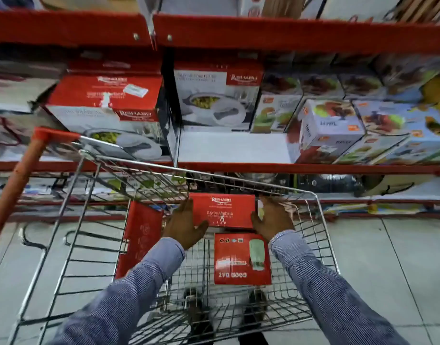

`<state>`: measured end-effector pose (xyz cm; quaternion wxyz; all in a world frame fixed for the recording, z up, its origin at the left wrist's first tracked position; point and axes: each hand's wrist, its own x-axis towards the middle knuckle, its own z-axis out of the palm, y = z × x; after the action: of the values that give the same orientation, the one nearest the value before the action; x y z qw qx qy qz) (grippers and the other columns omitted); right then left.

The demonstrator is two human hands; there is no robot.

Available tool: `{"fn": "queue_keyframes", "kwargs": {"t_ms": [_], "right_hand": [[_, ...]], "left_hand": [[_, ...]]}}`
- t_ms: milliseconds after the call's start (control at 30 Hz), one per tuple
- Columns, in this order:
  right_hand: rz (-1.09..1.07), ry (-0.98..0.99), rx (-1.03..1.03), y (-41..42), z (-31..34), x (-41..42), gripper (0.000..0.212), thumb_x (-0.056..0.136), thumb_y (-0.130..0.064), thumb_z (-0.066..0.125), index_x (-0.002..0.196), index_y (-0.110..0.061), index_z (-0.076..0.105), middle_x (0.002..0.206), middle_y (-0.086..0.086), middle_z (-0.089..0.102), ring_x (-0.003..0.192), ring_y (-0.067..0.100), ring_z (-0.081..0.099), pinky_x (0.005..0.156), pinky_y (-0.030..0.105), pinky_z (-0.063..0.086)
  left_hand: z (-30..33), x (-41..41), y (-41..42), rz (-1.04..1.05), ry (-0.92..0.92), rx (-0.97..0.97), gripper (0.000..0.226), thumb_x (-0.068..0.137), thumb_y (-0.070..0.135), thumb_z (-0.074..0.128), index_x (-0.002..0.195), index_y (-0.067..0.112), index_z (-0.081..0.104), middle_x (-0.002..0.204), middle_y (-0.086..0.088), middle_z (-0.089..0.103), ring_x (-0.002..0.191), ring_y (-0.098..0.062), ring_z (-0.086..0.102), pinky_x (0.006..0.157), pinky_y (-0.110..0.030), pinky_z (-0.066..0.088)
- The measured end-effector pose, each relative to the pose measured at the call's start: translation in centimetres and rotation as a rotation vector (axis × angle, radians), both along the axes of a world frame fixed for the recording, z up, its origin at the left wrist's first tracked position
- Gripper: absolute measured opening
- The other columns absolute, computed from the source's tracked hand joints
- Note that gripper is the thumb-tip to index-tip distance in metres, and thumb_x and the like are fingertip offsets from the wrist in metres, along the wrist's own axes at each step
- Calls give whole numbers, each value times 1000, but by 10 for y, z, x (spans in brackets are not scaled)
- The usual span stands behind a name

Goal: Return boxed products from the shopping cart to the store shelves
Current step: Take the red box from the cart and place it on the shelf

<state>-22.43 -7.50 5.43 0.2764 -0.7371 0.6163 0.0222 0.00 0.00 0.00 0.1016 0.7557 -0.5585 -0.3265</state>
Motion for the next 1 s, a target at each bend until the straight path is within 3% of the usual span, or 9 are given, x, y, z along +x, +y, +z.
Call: {"fn": "queue_keyframes", "kwargs": {"t_ms": [100,200,367,433,533,667,733,833,1000], "right_hand": [[-109,-66,204,-6,-19,3,41,91,-28,52,127,-9,54,117,14,67,108,32,63,90,33,46],[-232,-119,364,-7,-29,7,24,90,-30,50,96,-12,63,102,15,68,90,29,64,76,29,46],[-364,-235,398,-13,-42,3,25,82,-25,48,78,-13,69,93,13,72,89,30,67,84,38,53],[-388,-284,369,-12,-36,-1,25,83,-22,48,75,-12,69,88,11,72,88,29,66,79,36,53],[-424,-353,321,-9,-14,-4,26,86,-24,49,79,-17,74,81,-1,70,74,12,61,62,22,42],[-469,-444,187,-10,20,-7,22,81,-33,54,80,-31,75,85,4,77,79,23,69,80,37,55],[-465,-466,140,-12,43,-7,20,77,-40,56,73,-37,75,76,0,77,76,24,71,80,41,57],[-432,-520,72,-18,76,-8,27,79,-43,58,76,-24,77,77,7,77,77,28,73,75,38,58],[-375,-535,-74,-30,128,-10,26,82,-34,62,63,-21,75,72,5,77,73,26,73,80,43,59]], "left_hand": [[-10,0,-9,207,142,75,65,83,42,67,135,5,52,132,-18,64,121,-37,61,101,-43,49],[-10,-2,-15,352,325,241,51,90,20,69,135,2,53,136,-18,62,127,-36,58,107,-40,43],[-11,0,-13,540,537,257,43,89,9,69,129,-1,57,125,-14,65,113,-27,60,102,-34,41],[-5,3,-11,558,543,228,43,85,16,72,124,0,62,123,-15,68,110,-29,62,103,-37,46],[6,12,-7,575,568,173,60,67,34,76,121,9,68,122,-12,72,112,-33,66,109,-47,47],[35,26,5,581,531,-2,38,62,47,72,94,26,76,108,-2,78,102,-29,71,103,-49,51],[80,19,12,599,502,-73,42,69,47,71,101,22,77,101,-2,80,95,-26,73,96,-44,55],[130,12,19,616,386,-242,27,86,32,71,106,15,76,94,-2,76,84,-18,68,75,-22,48],[186,11,20,637,257,-431,30,88,34,71,108,13,78,95,-6,78,85,-22,68,84,-29,50]]}}
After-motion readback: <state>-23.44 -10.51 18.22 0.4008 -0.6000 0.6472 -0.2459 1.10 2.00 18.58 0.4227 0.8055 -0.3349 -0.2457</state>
